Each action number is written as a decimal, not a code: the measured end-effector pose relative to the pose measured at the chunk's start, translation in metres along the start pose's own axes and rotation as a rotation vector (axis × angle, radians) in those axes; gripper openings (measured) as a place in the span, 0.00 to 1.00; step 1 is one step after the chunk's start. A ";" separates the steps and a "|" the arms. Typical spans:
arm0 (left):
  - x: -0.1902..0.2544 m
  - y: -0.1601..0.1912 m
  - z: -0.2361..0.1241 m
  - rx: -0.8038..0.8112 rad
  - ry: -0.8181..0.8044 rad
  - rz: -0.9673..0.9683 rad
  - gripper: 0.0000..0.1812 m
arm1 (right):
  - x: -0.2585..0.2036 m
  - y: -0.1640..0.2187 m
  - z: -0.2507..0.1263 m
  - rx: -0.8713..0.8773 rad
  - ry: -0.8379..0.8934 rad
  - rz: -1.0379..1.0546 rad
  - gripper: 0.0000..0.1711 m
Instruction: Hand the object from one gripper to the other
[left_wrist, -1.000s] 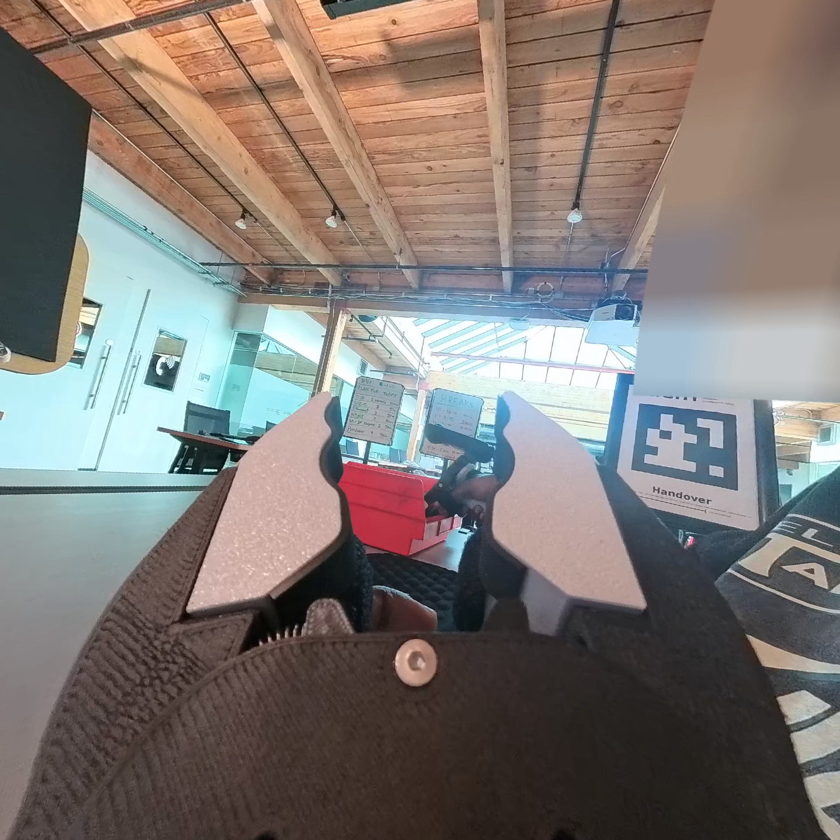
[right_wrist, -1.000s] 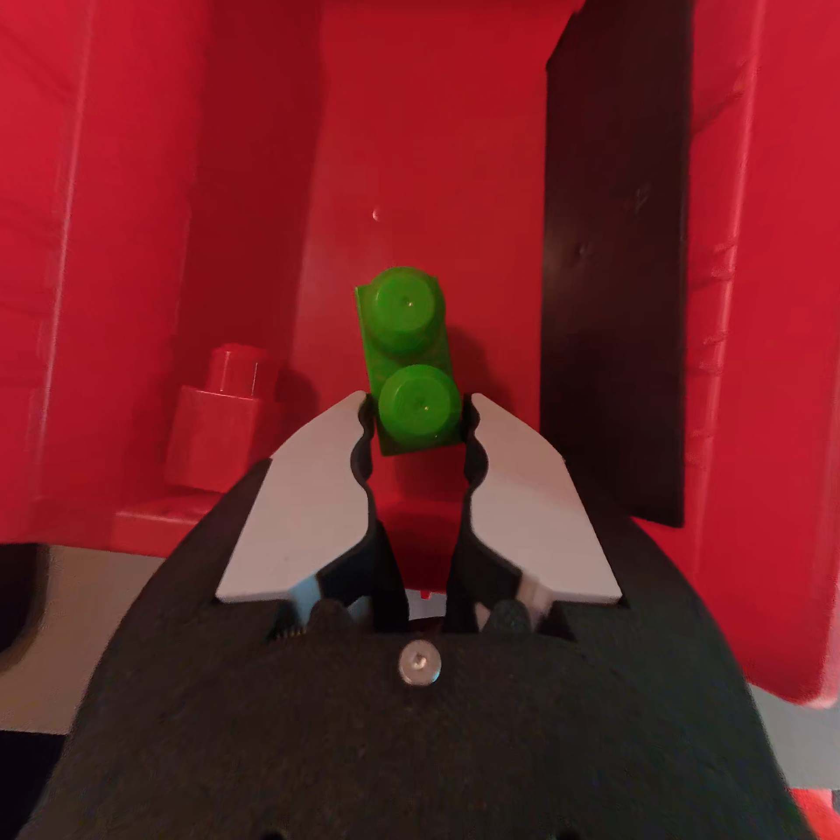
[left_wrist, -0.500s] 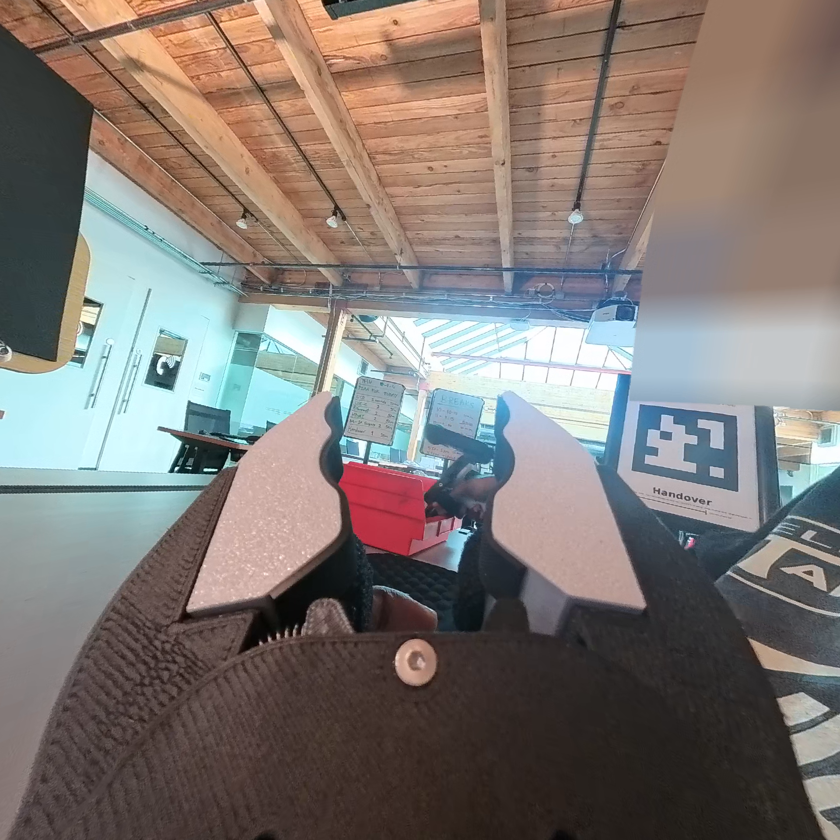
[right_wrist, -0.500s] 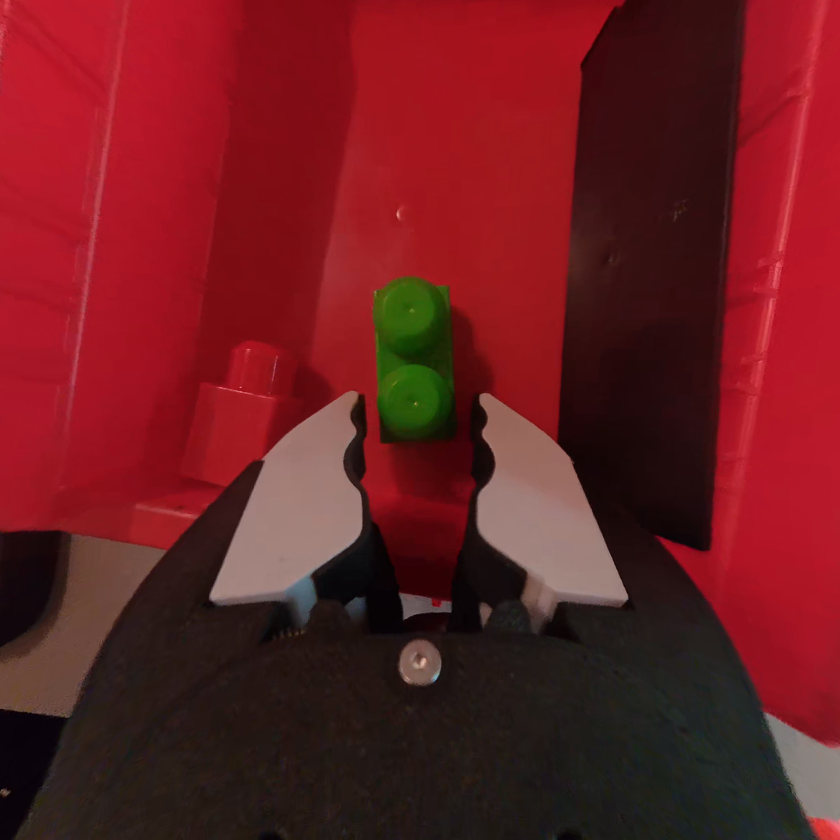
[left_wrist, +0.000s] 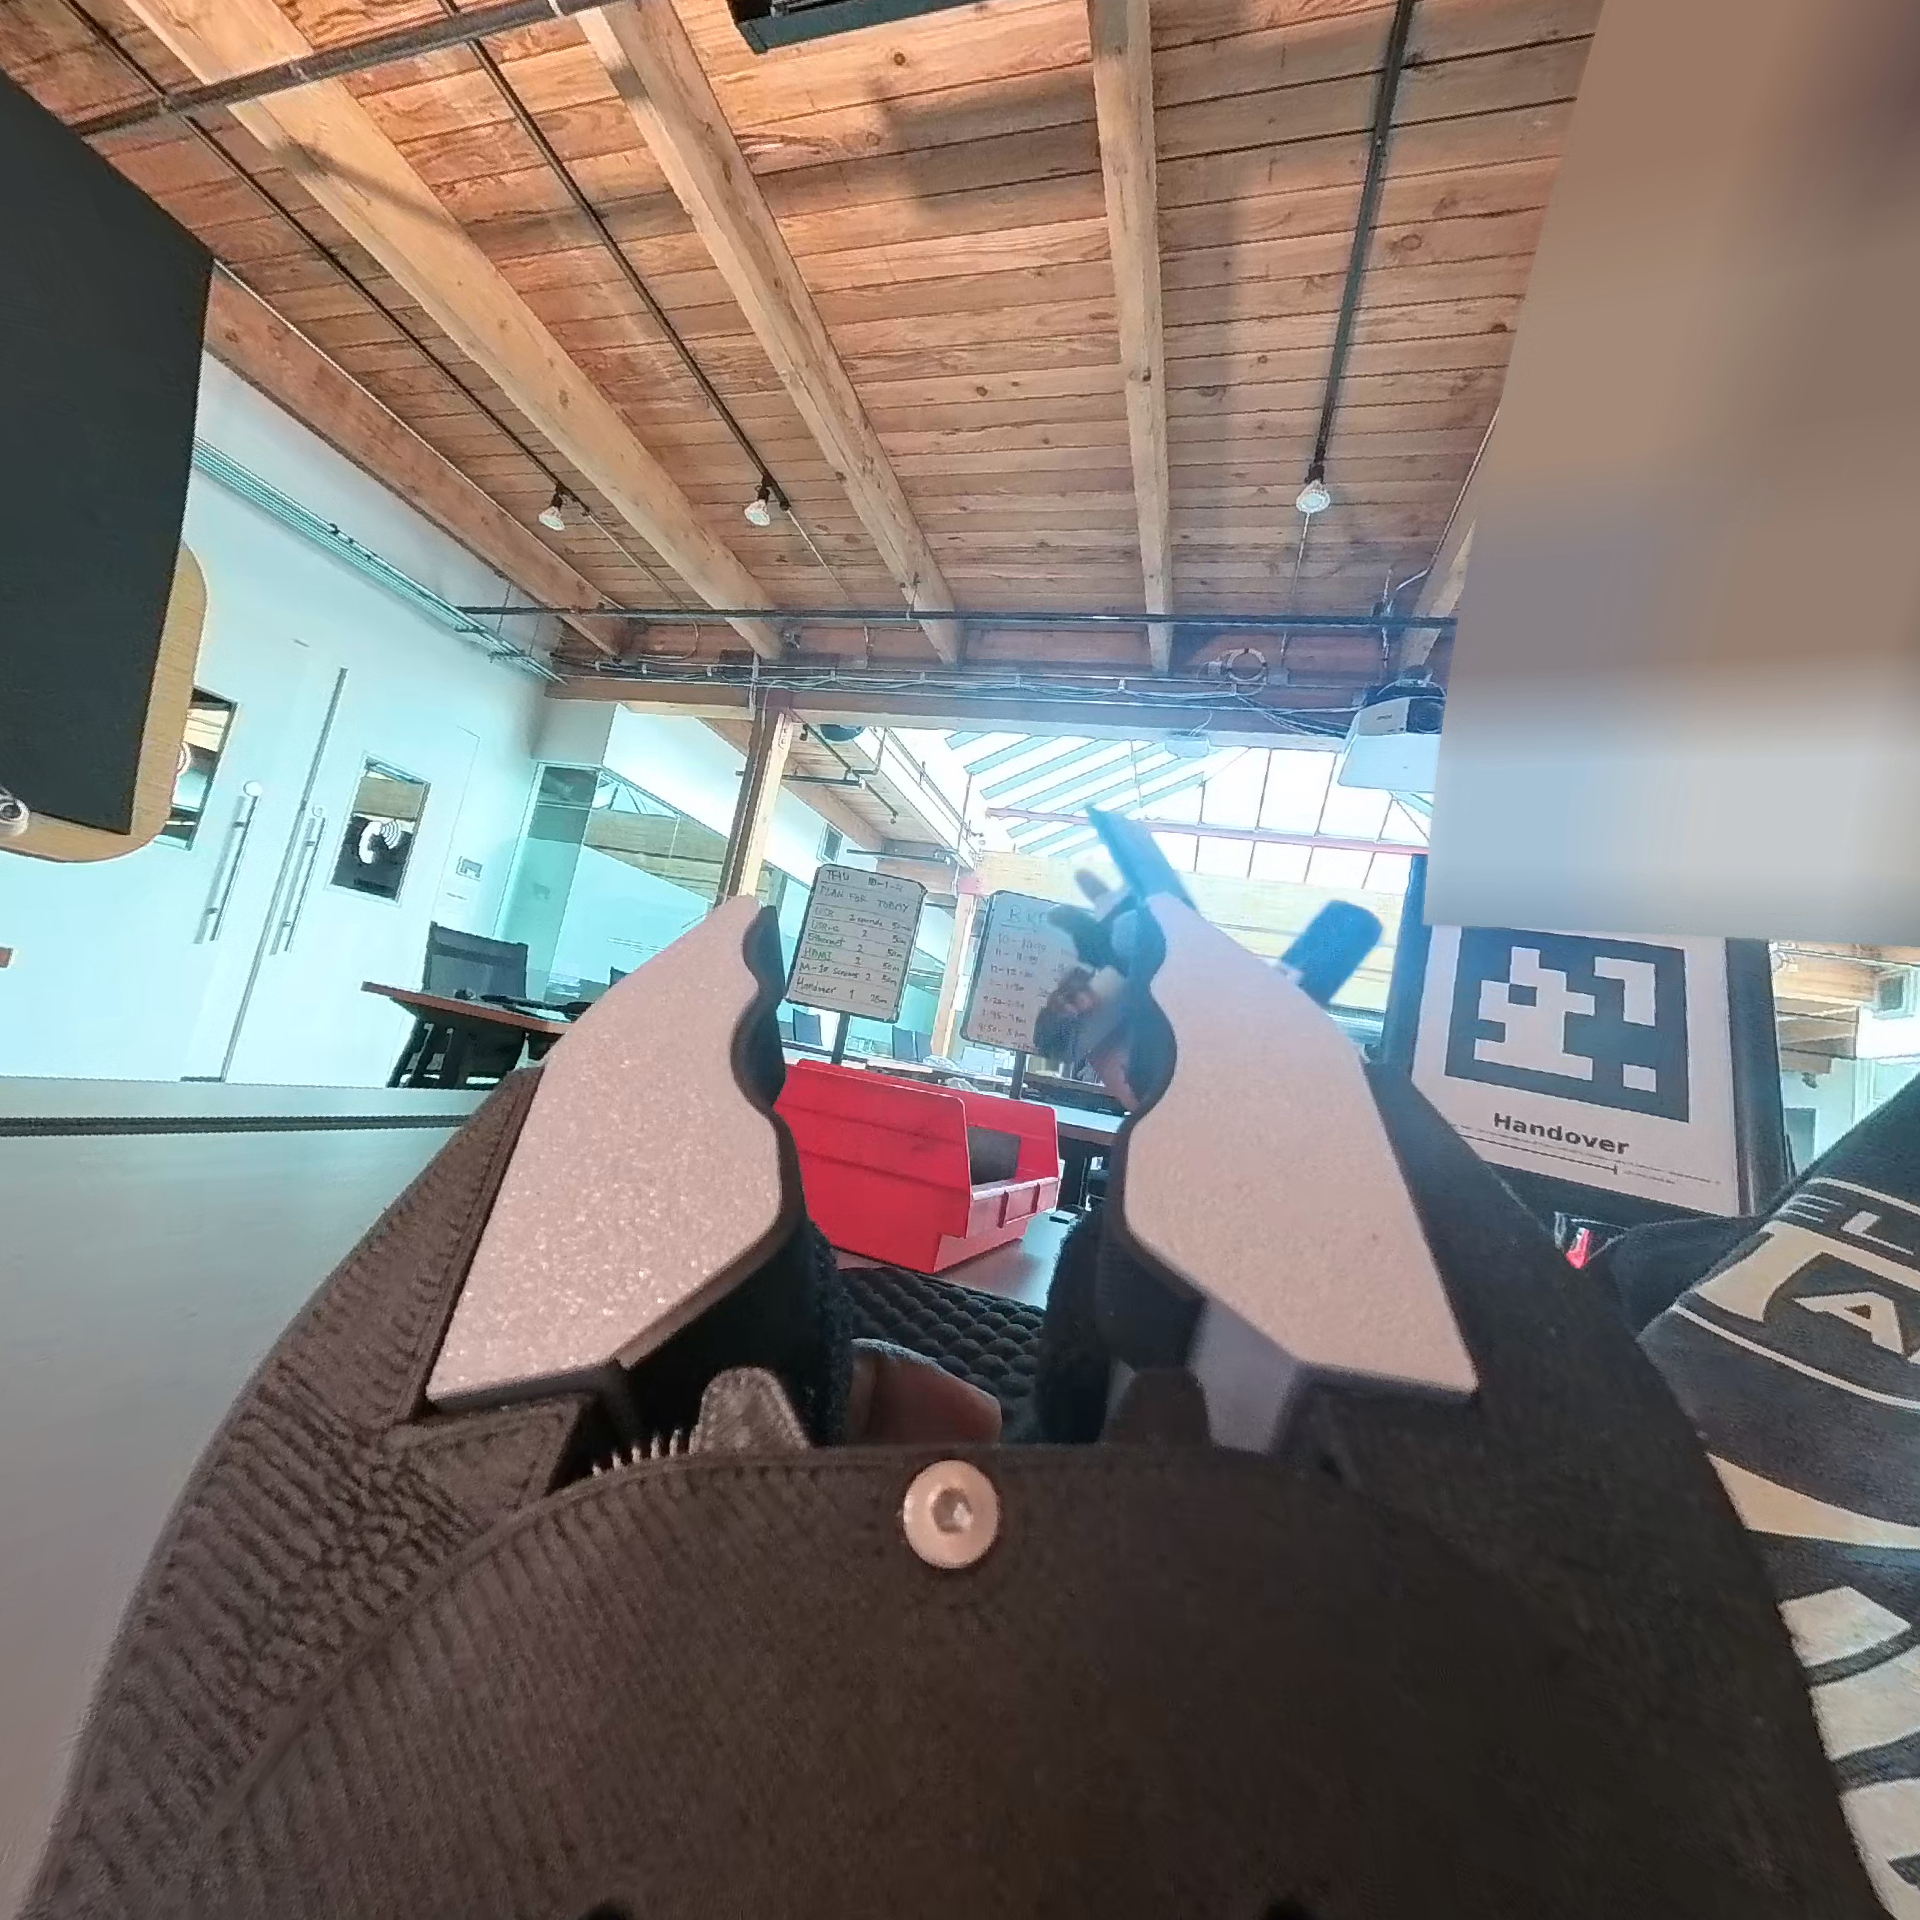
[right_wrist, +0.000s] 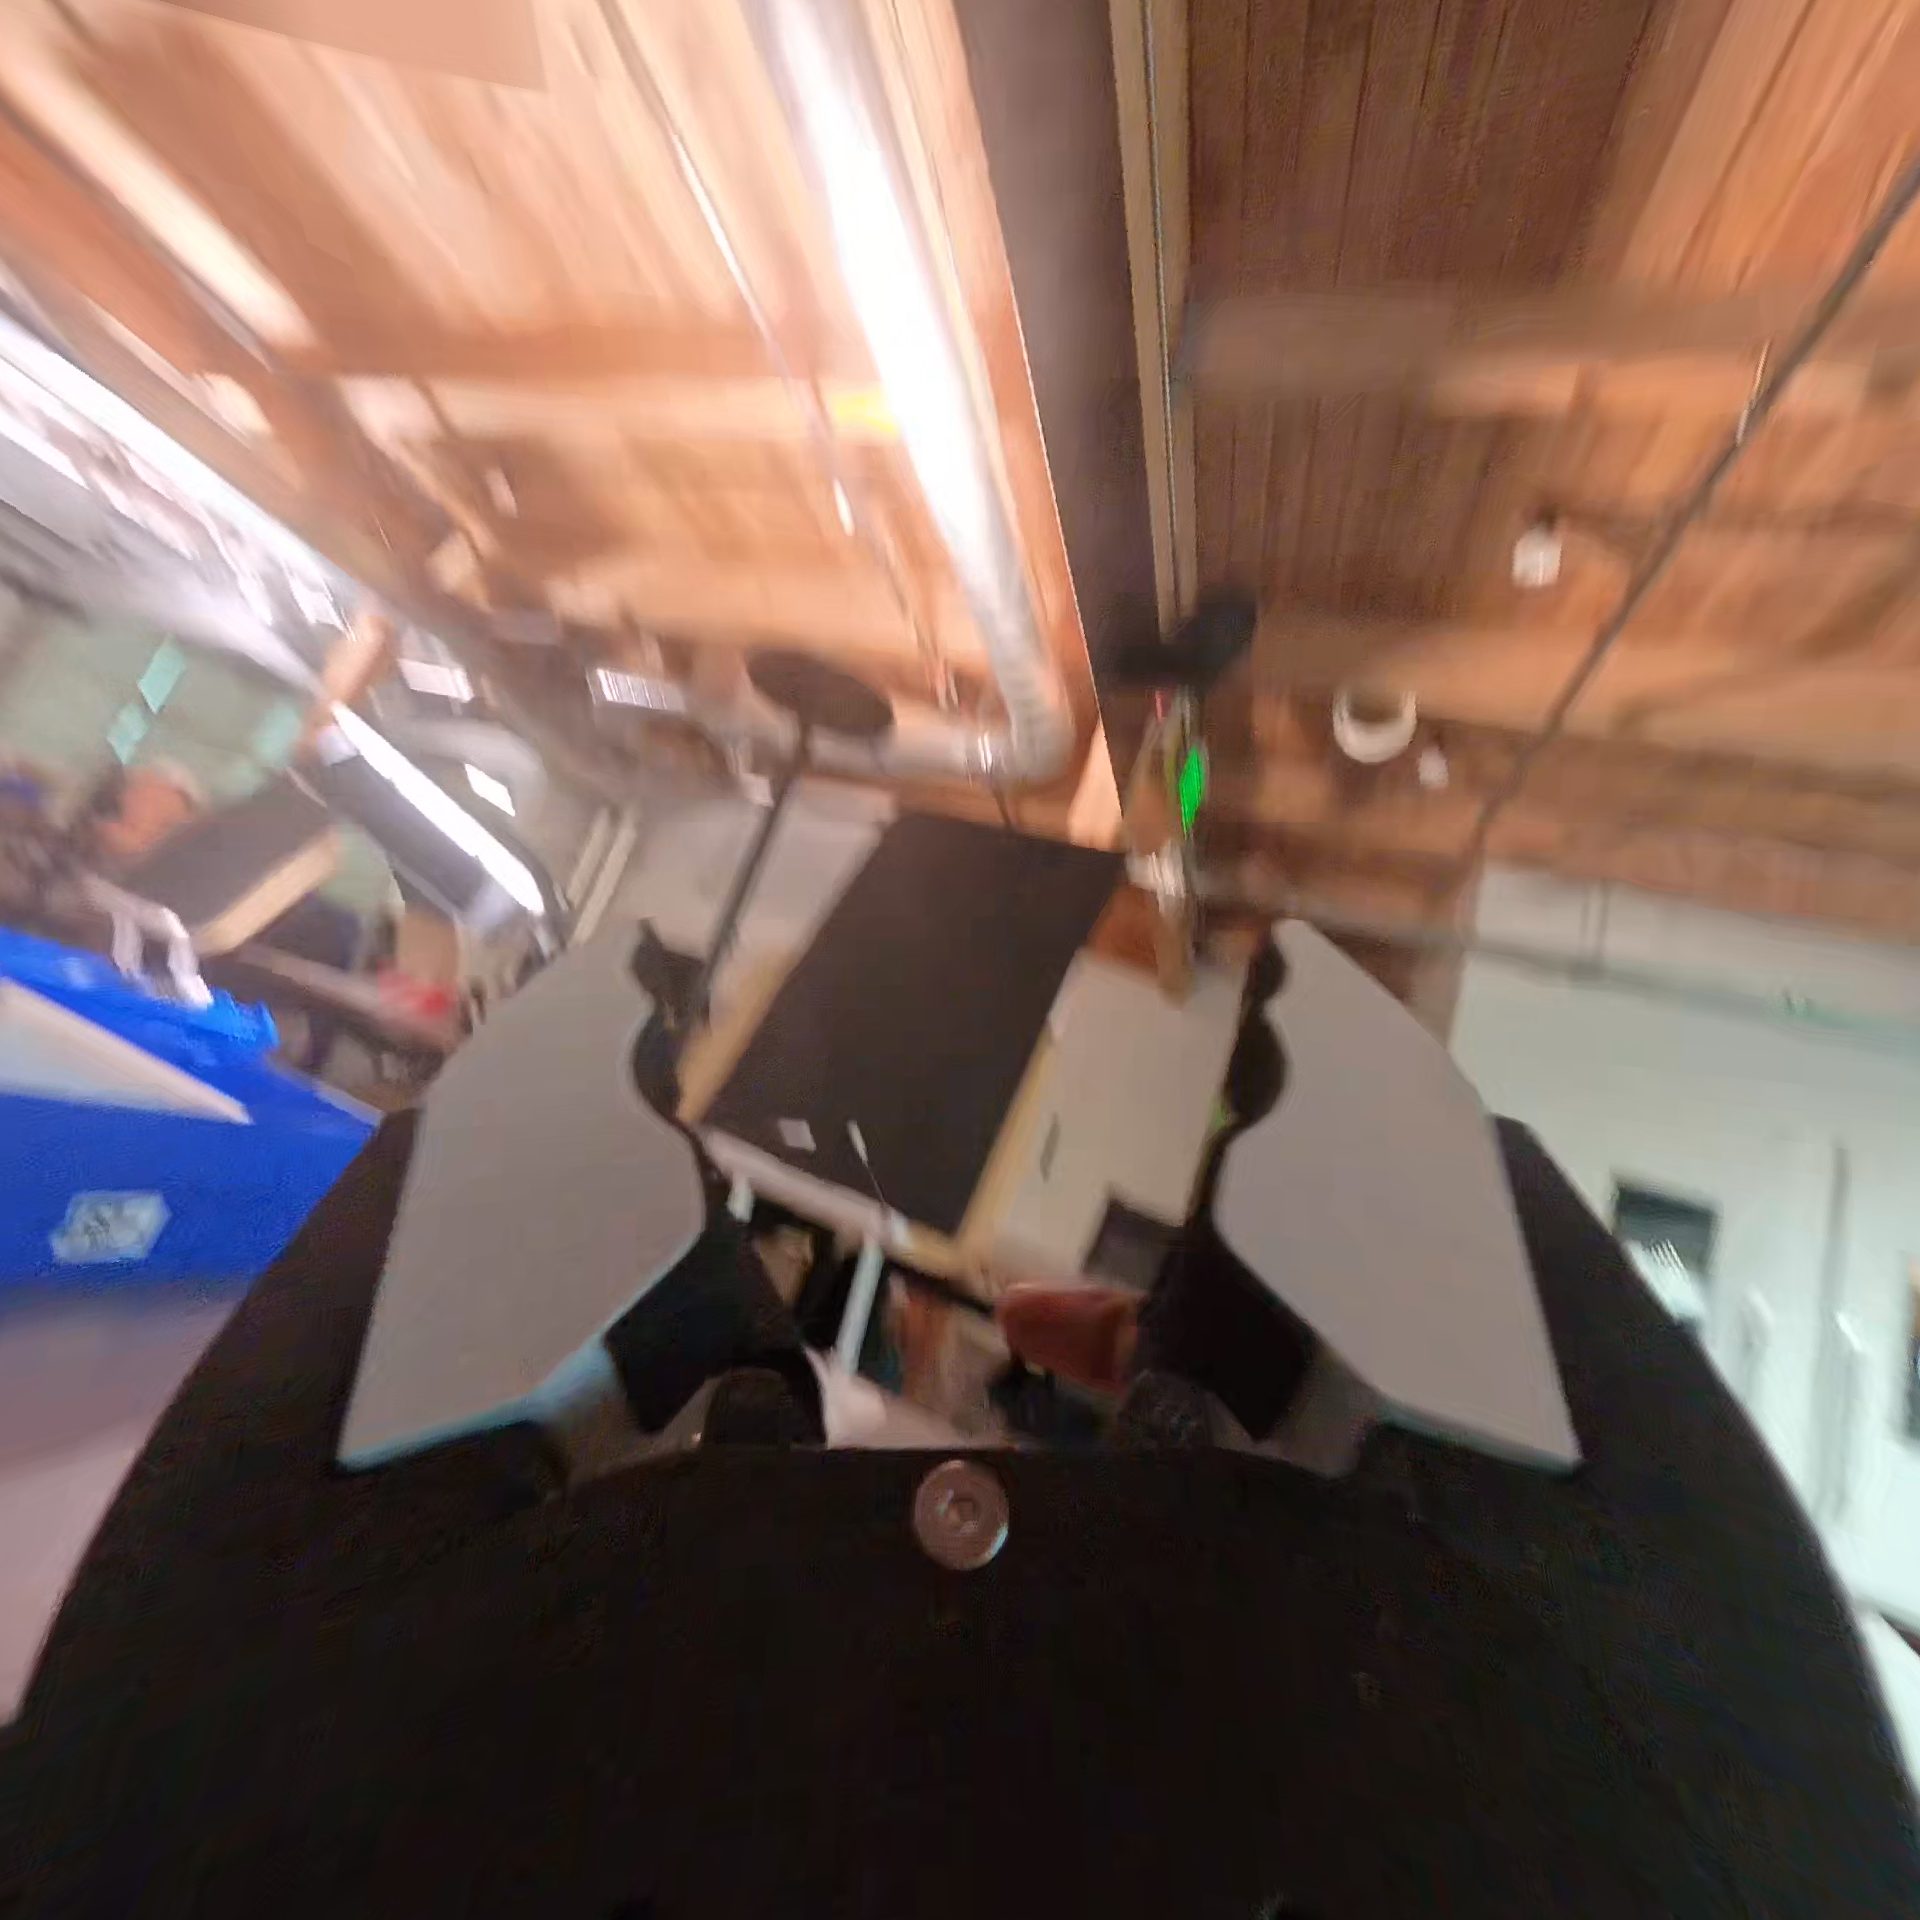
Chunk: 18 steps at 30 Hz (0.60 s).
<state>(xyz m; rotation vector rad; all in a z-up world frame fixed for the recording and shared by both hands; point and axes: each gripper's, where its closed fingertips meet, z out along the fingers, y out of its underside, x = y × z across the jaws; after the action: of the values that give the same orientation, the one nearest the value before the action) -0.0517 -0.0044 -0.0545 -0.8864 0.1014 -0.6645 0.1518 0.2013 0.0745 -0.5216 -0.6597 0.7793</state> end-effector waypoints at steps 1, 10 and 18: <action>0.000 0.000 0.000 0.000 0.000 0.001 0.35 | -0.019 -0.014 0.001 0.090 -0.018 0.015 0.52; 0.000 0.000 0.000 0.004 -0.002 -0.002 0.35 | -0.180 0.132 0.004 -0.488 -0.401 0.510 0.34; -0.009 0.009 0.004 -0.146 -0.090 0.028 0.42 | -0.165 0.146 0.002 -0.507 -0.270 0.644 0.45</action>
<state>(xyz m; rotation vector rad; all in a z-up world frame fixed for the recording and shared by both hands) -0.0529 0.0069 -0.0601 -1.0525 0.0828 -0.5957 -0.0053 0.1630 -0.0751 -1.1374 -0.9653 1.3101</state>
